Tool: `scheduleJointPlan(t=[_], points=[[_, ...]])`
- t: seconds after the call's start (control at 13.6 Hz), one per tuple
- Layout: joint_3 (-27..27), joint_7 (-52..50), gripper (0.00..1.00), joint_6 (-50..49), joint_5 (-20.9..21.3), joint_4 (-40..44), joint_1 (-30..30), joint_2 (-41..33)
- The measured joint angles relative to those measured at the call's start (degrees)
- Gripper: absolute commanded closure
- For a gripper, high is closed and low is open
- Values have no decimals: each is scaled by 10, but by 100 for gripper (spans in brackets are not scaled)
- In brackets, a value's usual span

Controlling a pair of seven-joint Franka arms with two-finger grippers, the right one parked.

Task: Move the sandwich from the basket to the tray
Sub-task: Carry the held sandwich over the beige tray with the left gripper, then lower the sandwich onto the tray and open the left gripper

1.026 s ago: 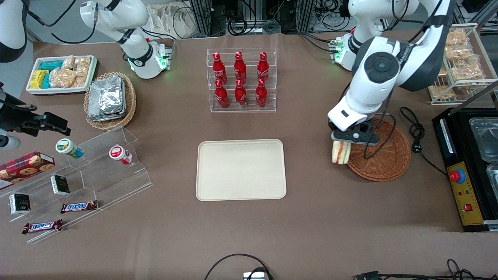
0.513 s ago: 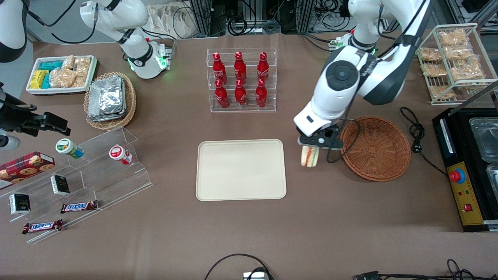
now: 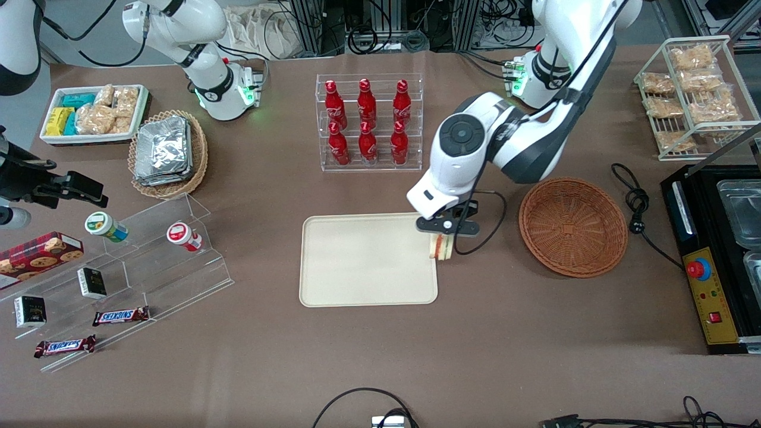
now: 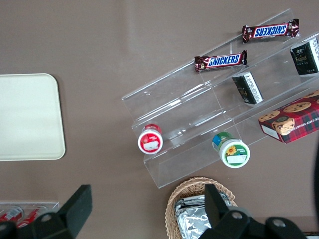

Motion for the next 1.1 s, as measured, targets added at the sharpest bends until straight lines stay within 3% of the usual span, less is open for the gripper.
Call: scheduleJointPlan(t=[0.44, 1.1], points=[[0, -63, 94, 12, 55, 70, -34, 114], [0, -122, 94, 64, 103, 75, -59, 167]])
